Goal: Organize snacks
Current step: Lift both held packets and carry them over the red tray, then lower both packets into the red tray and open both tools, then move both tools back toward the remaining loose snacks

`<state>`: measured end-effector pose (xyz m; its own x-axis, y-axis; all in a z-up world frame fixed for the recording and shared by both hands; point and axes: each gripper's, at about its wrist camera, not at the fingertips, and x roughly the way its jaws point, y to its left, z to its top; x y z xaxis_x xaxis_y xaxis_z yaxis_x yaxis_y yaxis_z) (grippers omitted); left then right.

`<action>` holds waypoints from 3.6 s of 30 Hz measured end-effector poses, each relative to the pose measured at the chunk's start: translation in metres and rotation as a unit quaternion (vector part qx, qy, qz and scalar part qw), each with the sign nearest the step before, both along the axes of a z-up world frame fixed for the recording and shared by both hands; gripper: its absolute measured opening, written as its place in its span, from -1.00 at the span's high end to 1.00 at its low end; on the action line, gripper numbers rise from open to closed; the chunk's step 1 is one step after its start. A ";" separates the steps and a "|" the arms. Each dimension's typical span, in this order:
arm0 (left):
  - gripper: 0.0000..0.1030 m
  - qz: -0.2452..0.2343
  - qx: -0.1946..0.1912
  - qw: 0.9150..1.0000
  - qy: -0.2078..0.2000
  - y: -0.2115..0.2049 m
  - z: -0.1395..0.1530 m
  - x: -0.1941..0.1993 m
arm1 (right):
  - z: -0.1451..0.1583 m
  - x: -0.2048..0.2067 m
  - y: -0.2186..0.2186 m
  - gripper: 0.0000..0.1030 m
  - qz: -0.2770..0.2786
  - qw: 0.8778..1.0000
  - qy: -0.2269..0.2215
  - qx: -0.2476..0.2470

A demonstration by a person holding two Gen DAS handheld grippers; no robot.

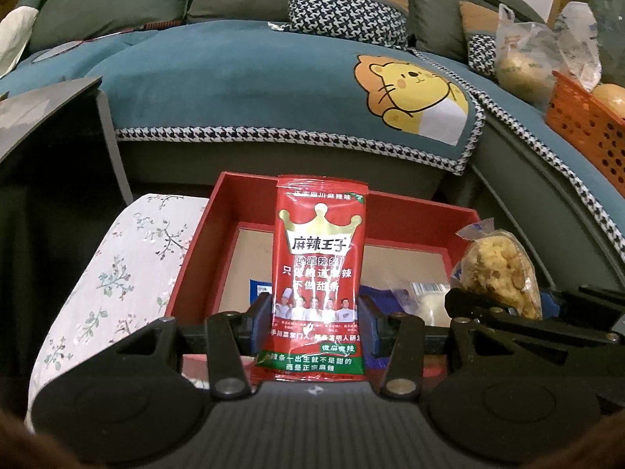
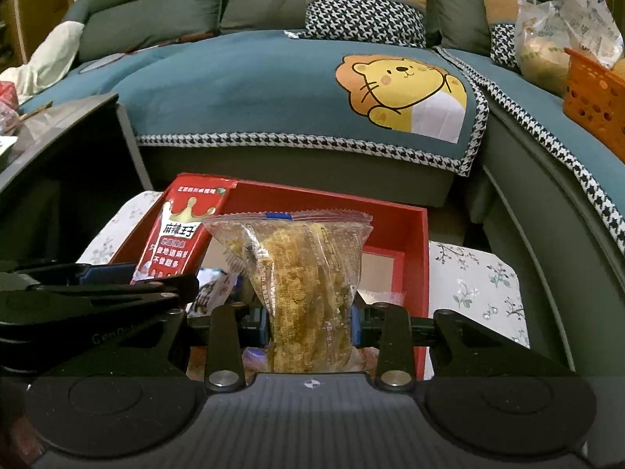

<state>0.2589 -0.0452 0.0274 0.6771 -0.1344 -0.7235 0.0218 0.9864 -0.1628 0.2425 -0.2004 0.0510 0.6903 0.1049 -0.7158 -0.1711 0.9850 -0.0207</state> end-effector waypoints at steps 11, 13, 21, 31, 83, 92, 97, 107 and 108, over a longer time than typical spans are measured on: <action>-0.27 0.012 0.018 1.000 0.017 -0.004 -0.023 0.030 | -0.029 0.031 -0.001 0.16 -0.006 1.000 0.010 0.018; -0.27 0.015 0.017 1.000 0.020 -0.003 -0.027 0.035 | -0.031 0.033 0.002 0.16 -0.006 1.000 0.004 0.009; -0.27 0.024 0.024 0.999 0.033 0.000 -0.041 0.042 | -0.043 0.039 0.010 0.14 0.000 1.000 0.001 -0.013; -0.32 0.035 0.032 0.998 0.048 0.003 -0.048 0.044 | -0.051 0.045 0.011 -0.10 0.006 1.000 0.000 -0.025; -0.56 0.008 -0.023 0.999 0.040 0.024 -0.007 -0.061 | 0.006 -0.026 -0.003 -0.55 0.011 0.997 -0.029 -0.077; -0.56 -0.003 -0.027 0.995 0.101 0.021 -0.035 -0.115 | -0.006 -0.065 -0.010 -0.55 0.023 0.995 0.002 -0.099; -0.57 0.013 -0.031 0.990 0.134 0.020 -0.051 -0.135 | -0.003 -0.085 -0.016 -0.57 0.030 0.995 0.004 -0.093; -0.85 0.028 -0.004 0.991 0.128 -0.007 -0.061 -0.147 | -0.007 -0.112 -0.042 -0.59 0.033 0.996 0.028 -0.081; -0.84 0.031 -0.001 0.992 0.126 -0.008 -0.061 -0.148 | -0.009 -0.114 -0.045 -0.59 0.032 0.996 0.032 -0.081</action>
